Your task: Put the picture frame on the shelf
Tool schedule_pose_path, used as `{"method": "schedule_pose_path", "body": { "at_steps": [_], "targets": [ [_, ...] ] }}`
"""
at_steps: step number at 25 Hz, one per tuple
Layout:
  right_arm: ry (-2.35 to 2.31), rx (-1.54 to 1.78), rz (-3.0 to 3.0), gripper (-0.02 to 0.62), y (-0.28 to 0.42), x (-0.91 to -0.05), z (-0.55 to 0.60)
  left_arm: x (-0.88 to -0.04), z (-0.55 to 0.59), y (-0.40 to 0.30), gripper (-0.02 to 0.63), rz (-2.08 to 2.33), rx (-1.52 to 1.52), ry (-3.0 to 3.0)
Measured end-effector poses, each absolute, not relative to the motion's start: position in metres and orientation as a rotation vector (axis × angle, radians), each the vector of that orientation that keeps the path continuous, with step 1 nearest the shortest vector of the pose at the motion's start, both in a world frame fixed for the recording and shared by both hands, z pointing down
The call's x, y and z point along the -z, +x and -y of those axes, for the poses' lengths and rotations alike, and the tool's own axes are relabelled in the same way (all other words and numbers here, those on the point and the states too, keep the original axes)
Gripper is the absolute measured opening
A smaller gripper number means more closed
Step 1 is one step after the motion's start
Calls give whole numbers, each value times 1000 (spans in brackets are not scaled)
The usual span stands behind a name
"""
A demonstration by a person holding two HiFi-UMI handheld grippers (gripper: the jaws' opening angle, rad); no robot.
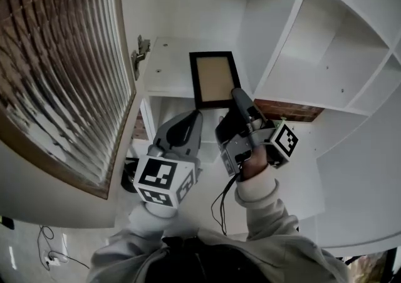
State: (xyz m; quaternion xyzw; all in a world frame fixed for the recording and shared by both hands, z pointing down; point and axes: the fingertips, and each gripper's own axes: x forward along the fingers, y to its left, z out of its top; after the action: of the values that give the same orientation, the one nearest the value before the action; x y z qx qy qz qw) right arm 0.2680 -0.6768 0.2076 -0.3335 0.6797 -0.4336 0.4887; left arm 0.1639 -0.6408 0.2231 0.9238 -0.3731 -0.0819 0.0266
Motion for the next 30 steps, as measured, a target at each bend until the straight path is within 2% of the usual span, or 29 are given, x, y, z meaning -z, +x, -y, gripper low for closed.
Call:
{"method": "schedule_pose_path", "body": {
  "at_steps": [11, 14, 17, 21, 30],
  "targets": [
    [-888, 1099, -1591, 70, 267, -208, 670, -214, 638, 165, 5, 1156, 286, 2858],
    [-885, 1088, -1601, 111, 265, -204, 668, -213, 636, 162, 5, 1170, 299, 2858],
    [-887, 1065, -1613, 187, 266, -198, 672, -212, 640, 163, 5, 1174, 295, 2854],
    [-872, 1059, -1609, 227, 269, -198, 673, -214, 638, 162, 5, 1183, 293, 2859],
    [-852, 1035, -1645, 241, 269, -204, 646, -231, 619, 162, 6, 1178, 265, 2851]
  ]
}}
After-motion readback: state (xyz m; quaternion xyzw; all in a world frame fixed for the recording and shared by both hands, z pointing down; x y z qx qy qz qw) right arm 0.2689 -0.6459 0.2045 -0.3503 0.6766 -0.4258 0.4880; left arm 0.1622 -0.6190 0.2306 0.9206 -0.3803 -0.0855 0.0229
